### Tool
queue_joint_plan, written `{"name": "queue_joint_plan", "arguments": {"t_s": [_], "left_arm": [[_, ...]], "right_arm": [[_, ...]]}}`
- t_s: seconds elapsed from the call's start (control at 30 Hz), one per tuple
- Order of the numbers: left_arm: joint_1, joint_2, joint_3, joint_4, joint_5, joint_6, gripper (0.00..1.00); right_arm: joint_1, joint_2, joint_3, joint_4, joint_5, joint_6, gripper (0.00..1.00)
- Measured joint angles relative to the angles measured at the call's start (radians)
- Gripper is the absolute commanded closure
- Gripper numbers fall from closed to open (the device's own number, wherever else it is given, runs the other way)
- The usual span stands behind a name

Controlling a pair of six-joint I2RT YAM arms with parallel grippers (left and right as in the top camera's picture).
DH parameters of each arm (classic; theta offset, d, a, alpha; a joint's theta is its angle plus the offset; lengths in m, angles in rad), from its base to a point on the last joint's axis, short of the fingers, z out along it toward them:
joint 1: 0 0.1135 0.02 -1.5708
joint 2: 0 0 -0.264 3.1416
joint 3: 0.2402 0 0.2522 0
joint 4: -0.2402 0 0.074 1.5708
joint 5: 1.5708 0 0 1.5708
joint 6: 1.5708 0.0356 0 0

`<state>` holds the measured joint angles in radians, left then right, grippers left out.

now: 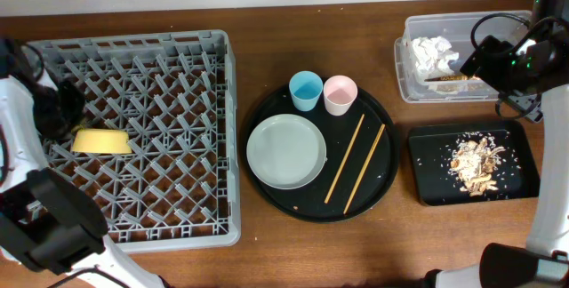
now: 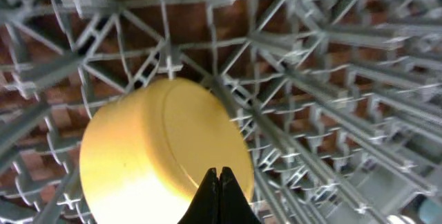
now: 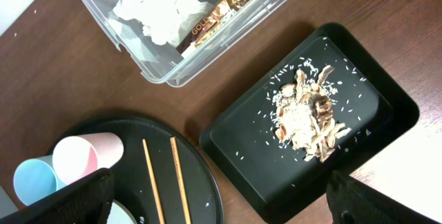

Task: Sort waste into correct bins and load items into the dishwasher rack
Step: 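Move the left gripper back to the chopsticks on the round tray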

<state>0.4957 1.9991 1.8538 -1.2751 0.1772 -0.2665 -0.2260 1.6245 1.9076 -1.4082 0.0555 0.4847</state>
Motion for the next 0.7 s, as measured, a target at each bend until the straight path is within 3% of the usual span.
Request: {"name": "queue_joint_plan", "arguments": {"t_s": [0.27,0.47,0.7], "left_arm": [[0.017,0.000,-0.077,-0.056,-0.048,-0.021,1.00],[0.150,-0.014,-0.078,-0.150,-0.080,-0.118,1.00],[0.256,-0.235,-0.078,-0.172,0.013,-0.143,1.00]], "right_arm": [[0.000,0.000,0.000,0.000,0.000,0.000,0.01],[0.000,0.000,0.000,0.000,0.000,0.000,0.01],[0.000,0.000,0.000,0.000,0.000,0.000,0.01]]}}
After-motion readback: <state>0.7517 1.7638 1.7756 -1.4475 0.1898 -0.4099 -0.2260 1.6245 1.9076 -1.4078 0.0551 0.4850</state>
